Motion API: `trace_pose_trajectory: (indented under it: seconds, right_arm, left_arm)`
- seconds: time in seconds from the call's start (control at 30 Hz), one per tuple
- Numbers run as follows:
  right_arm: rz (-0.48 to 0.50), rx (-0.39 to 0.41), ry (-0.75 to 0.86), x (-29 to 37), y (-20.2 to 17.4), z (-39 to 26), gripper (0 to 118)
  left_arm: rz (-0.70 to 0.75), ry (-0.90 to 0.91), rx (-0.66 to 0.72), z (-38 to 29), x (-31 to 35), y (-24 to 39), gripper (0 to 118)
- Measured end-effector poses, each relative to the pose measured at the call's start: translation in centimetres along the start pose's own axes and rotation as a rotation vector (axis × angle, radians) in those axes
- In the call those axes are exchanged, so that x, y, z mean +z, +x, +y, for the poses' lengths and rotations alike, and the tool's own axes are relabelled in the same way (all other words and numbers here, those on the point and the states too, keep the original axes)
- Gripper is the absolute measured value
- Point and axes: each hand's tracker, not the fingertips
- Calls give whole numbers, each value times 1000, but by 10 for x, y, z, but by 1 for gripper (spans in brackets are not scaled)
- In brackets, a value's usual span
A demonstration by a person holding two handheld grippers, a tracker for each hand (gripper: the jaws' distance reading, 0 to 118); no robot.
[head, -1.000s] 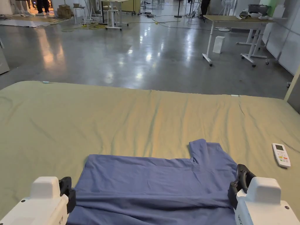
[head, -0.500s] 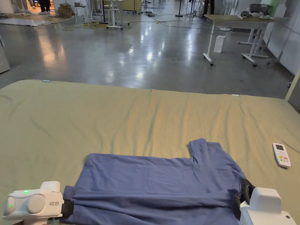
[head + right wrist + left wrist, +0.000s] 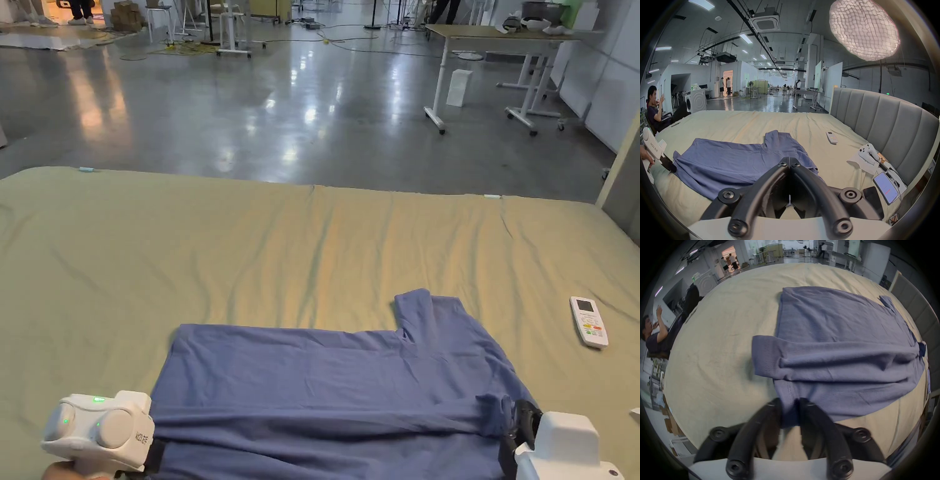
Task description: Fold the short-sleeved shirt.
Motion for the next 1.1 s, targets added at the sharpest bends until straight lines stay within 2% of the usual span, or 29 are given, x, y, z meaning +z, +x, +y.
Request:
trace_pose_trajectory:
  seconds: [0.13,0.27,0.37,0.4,0.43,0.53,0.6,0.67,0.7,0.77,0.9,0.93,1.0,1.07,1.1]
  right_arm:
    - [-3,-9,-28,-8,11,-4,0]
    - [-32,1,-87,-22,35,-3,0]
    - [-27,-34,-212,-42,56,-7,0]
    - [-17,-14,-215,-54,66,-7,0]
    - [-2,-25,-272,-62,71,-10,2]
    - [39,-19,-393,-85,83,-12,35]
    - [73,-19,-451,-98,86,-16,47]
    - [94,13,-501,-107,82,-20,67]
    - [104,21,-515,-112,80,-23,73]
    - [124,35,-544,-121,76,-29,77]
    - [99,180,-625,-129,60,-44,76]
    - [107,191,-653,-137,62,-55,74]
    - [137,173,-679,-137,61,-64,47]
    - [203,104,-631,-130,61,-66,25]
    - [196,109,-635,-129,59,-67,20]
  left_arm:
    - [-3,32,-36,-5,4,1,8]
    - [5,106,-13,-14,18,-5,8]
    - [-5,132,-16,-17,31,-6,8]
    - [-8,150,-12,-17,36,-6,8]
    - [-9,161,-11,-18,39,-7,8]
    - [-15,185,-6,-17,52,-6,8]
    - [-15,186,-6,-16,53,-5,8]
    - [-14,187,-10,-16,47,-12,8]
    - [-15,186,-11,-16,46,-12,8]
    - [-16,180,-9,-16,42,-13,8]
    - [-20,167,-3,-18,35,-15,8]
    - [-21,165,-2,-19,33,-16,8]
    - [-25,160,8,-21,31,-17,8]
    - [-26,159,14,-24,34,-13,8]
    - [-25,160,15,-26,33,-12,8]
